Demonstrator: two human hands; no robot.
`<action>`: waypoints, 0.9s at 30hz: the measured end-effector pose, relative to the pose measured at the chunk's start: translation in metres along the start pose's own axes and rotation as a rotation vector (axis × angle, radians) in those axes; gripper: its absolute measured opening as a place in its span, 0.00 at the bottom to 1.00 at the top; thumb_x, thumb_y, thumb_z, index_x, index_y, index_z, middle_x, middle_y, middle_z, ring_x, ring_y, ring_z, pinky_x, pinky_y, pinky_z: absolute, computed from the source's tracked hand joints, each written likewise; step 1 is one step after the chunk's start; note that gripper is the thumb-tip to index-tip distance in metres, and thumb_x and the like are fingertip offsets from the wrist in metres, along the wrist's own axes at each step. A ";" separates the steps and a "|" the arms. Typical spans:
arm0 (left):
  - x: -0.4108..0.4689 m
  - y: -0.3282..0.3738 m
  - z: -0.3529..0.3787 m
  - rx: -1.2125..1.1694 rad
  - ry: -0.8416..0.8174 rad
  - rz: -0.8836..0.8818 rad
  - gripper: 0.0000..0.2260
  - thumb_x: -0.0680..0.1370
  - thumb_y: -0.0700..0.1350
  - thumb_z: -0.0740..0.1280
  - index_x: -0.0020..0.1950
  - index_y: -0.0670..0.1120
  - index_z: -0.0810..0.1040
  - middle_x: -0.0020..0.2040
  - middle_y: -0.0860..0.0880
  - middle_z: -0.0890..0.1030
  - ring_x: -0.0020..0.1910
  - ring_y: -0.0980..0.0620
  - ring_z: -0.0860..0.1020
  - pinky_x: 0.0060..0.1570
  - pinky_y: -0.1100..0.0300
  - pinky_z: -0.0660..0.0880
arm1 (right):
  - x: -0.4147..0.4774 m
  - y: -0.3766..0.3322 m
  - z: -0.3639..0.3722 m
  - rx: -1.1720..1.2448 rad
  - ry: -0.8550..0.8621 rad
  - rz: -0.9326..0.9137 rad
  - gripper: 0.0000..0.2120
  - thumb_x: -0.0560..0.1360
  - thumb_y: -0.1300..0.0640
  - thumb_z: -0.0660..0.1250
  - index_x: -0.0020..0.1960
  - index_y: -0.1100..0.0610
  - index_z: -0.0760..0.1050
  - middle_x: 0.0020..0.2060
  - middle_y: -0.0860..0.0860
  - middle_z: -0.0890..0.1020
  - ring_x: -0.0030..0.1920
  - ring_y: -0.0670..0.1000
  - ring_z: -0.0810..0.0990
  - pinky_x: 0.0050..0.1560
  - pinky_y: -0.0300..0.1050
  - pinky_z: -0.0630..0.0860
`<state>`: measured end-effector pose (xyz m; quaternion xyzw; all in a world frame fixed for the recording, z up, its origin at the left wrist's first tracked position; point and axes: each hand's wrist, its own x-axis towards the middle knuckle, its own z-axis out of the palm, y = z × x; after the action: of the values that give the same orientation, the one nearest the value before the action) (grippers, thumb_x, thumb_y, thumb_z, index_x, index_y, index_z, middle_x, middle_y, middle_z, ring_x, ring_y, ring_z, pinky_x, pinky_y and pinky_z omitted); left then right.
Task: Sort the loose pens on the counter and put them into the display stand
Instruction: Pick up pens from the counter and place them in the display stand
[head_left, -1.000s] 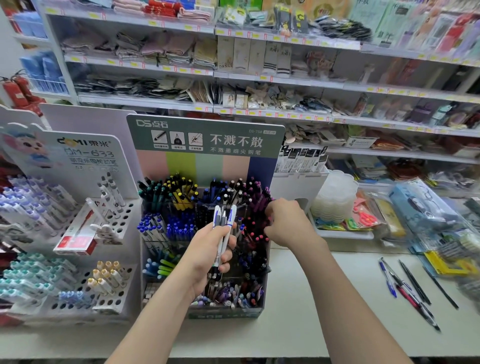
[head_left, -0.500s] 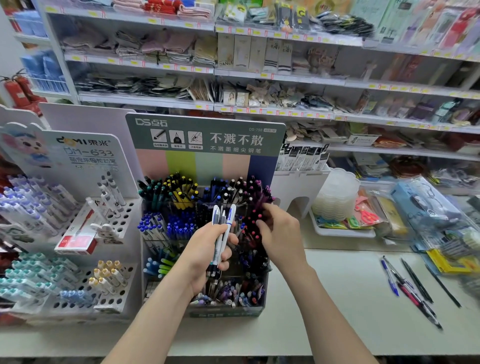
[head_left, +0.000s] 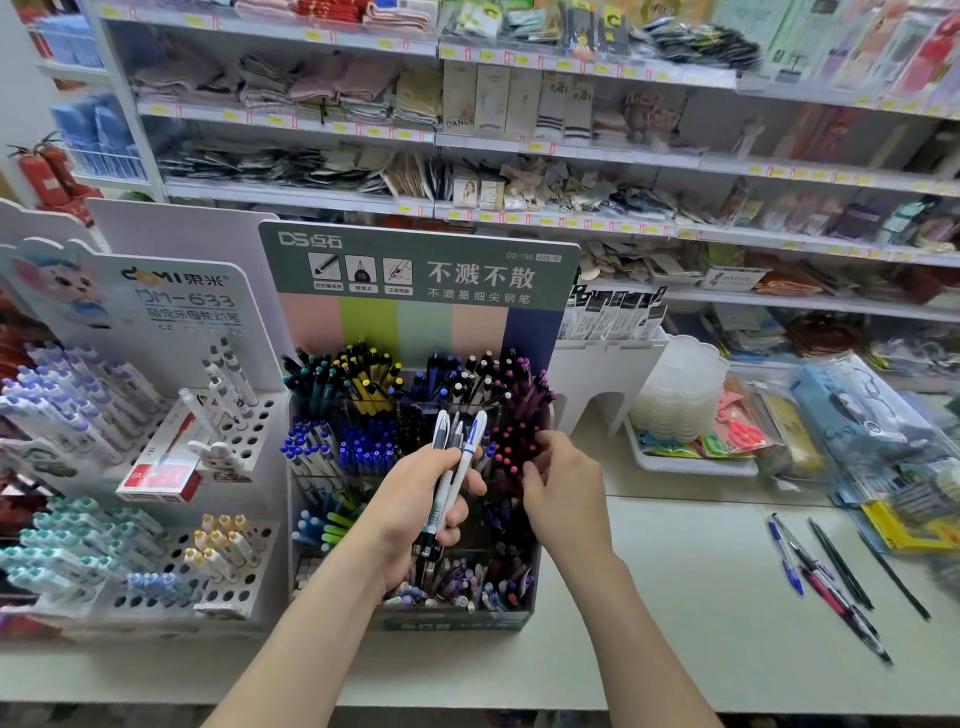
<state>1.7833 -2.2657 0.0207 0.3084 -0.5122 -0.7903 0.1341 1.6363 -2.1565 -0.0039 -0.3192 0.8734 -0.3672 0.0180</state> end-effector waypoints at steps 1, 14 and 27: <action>-0.001 0.001 0.000 0.007 -0.002 0.006 0.14 0.88 0.47 0.58 0.67 0.40 0.75 0.47 0.43 0.83 0.30 0.51 0.69 0.27 0.58 0.64 | -0.001 -0.002 -0.001 0.010 0.085 -0.009 0.12 0.81 0.59 0.69 0.63 0.53 0.81 0.45 0.47 0.84 0.46 0.49 0.82 0.51 0.47 0.79; -0.018 0.015 -0.008 0.128 -0.228 -0.017 0.14 0.88 0.41 0.51 0.70 0.48 0.70 0.48 0.39 0.81 0.29 0.48 0.68 0.26 0.58 0.63 | -0.006 -0.056 -0.018 0.915 -0.295 0.187 0.15 0.86 0.49 0.66 0.50 0.60 0.82 0.38 0.62 0.85 0.27 0.58 0.75 0.31 0.50 0.72; -0.018 0.019 -0.016 0.275 -0.226 -0.104 0.13 0.86 0.40 0.52 0.61 0.40 0.74 0.37 0.40 0.80 0.23 0.50 0.65 0.23 0.60 0.61 | 0.013 -0.063 -0.023 1.208 -0.067 0.371 0.13 0.89 0.55 0.58 0.58 0.59 0.80 0.48 0.59 0.88 0.51 0.57 0.86 0.55 0.50 0.81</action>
<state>1.8052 -2.2765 0.0394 0.2590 -0.6105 -0.7484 -0.0086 1.6542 -2.1830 0.0570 -0.1074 0.5517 -0.7762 0.2858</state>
